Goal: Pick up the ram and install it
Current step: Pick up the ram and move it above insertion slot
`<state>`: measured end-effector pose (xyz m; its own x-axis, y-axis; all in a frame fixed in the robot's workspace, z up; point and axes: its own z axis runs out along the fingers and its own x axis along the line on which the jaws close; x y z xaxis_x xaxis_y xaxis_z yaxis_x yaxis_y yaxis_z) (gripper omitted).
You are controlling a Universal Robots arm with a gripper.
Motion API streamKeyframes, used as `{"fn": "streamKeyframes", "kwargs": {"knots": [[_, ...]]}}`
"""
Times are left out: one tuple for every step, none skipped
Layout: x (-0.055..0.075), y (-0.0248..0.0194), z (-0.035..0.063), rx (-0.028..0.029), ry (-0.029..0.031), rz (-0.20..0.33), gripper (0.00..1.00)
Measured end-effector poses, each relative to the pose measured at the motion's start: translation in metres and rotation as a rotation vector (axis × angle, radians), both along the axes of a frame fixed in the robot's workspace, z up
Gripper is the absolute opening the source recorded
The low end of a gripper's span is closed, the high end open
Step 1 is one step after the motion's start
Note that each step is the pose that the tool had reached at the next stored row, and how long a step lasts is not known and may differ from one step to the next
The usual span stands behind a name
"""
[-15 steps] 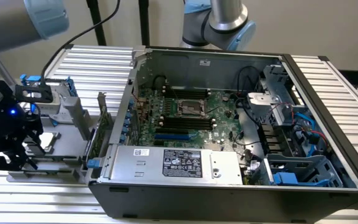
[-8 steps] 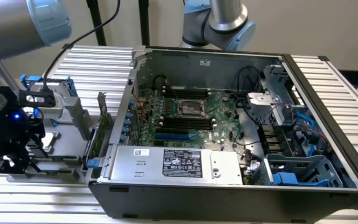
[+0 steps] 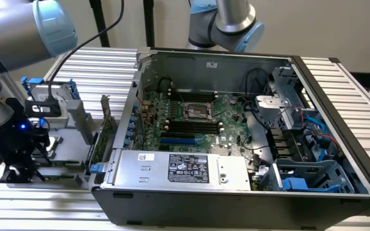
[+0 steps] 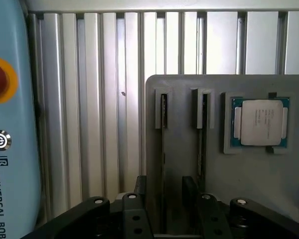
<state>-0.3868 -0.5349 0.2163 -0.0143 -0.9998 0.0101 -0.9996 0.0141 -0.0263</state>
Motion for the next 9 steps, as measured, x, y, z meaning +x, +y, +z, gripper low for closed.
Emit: {"fn": "streamKeyframes", "kwargs": {"knots": [[0.0,0.0,-0.0019,0.0,0.0,0.001,0.42],[0.0,0.0,-0.0036,0.0,0.0,0.001,0.42],[0.0,0.0,-0.0054,0.0,0.0,0.002,0.42],[0.0,0.0,-0.0073,0.0,0.0,0.002,0.42],[0.0,0.0,-0.0091,0.0,-0.0001,0.003,0.42],[0.0,0.0,-0.011,0.0,-0.0001,0.003,0.42],[0.0,0.0,-0.0127,0.0,0.0,0.004,0.42],[0.0,0.0,-0.0146,0.0,0.0,0.005,0.42],[0.0,0.0,-0.0163,-0.0001,0.0001,0.006,0.42]]}}
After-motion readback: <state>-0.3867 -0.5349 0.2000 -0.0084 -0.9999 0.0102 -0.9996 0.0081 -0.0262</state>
